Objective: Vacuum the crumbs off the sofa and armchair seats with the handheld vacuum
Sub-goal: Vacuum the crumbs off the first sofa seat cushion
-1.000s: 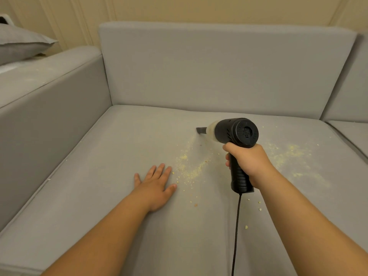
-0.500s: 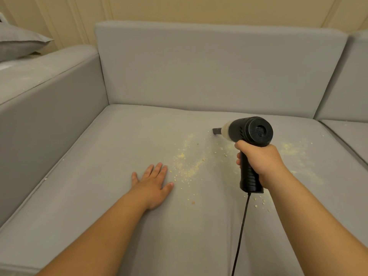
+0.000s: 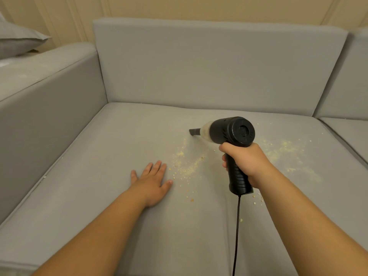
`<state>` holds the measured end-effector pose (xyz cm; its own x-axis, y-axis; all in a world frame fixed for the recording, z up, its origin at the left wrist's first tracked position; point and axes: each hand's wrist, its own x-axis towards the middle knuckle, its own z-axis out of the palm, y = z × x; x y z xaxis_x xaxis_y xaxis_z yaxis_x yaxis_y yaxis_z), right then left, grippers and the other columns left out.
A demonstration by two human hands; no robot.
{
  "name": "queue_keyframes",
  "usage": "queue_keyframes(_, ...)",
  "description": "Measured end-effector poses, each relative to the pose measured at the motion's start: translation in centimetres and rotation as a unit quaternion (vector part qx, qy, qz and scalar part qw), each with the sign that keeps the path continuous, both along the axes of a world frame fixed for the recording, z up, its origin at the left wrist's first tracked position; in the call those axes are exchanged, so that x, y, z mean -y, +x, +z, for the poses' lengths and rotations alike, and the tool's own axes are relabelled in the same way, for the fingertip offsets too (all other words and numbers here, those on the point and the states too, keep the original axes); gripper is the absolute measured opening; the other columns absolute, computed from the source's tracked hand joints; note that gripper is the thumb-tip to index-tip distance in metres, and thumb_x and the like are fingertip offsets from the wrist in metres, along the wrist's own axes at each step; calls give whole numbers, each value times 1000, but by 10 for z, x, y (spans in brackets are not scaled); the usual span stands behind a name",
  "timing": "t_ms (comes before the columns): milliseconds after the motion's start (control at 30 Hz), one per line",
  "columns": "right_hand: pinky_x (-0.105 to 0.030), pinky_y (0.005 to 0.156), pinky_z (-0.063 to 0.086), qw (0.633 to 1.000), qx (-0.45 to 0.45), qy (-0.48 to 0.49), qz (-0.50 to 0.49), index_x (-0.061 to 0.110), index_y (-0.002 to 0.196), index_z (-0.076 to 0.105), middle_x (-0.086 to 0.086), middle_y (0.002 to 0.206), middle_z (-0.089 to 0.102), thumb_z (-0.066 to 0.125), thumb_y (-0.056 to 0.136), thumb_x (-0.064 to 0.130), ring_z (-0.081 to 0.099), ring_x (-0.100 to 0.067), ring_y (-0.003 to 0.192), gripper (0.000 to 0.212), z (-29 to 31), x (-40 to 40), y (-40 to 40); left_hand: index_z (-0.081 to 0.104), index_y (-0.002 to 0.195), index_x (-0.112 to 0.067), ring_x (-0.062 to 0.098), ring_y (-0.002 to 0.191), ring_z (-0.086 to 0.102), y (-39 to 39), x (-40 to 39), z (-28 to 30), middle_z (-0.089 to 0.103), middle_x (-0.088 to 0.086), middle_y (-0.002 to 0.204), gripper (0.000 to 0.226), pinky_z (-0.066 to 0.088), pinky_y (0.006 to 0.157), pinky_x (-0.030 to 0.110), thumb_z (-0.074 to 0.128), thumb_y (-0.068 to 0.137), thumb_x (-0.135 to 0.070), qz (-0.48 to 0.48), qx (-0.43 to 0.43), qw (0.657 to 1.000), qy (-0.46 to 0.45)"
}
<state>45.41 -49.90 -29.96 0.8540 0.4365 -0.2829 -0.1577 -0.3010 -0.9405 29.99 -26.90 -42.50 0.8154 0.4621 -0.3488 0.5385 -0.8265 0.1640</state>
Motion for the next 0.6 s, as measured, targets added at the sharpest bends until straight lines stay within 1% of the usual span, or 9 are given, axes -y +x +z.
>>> queue_keyframes(67,-41,73,61,1000,1,-6,28,7,103,73,-11,75,74,78,86,16,69,-23,63,20,2,1,-3,-8,164,-34,13,158,-12,0,0,0,-16,-14,171,73,-5,122,64,18,103,-66,-1,1,1000,-2)
queue_keyframes(133,-42,73,61,999,15,-16,31,7,101,73,-10,74,74,78,85,17,70,-23,63,19,2,3,-5,-9,164,-33,13,158,-12,-1,0,0,-15,-14,171,74,-6,123,63,18,104,-65,1,4,1000,-5)
queue_keyframes(267,-45,77,63,996,72,-34,-48,9,93,75,-10,76,76,79,83,18,74,-22,64,14,1,16,-5,-12,164,-30,13,158,-12,-6,1,0,-16,-12,171,75,-5,125,59,20,104,-63,4,5,1000,-5)
queue_keyframes(367,-43,74,62,994,48,-7,-93,11,96,73,-11,78,73,77,86,15,71,-22,63,12,4,27,-2,-12,164,-30,13,158,-13,-13,3,0,-18,-12,171,75,-5,125,58,20,104,-63,2,-3,1000,-6)
queue_keyframes(433,-43,74,61,996,28,1,-89,11,101,73,-12,78,73,77,86,15,70,-23,64,16,5,31,-3,-11,164,-31,13,158,-13,-19,3,1,-18,-12,171,75,-4,125,58,20,104,-63,5,-5,1000,-7)
queue_keyframes(600,-43,73,61,998,18,1,-56,12,100,73,-12,77,73,77,86,15,70,-23,63,15,4,32,-15,-8,165,-30,14,158,-12,-23,7,6,-16,-11,171,74,-4,125,58,19,104,-64,11,-11,1000,-12)
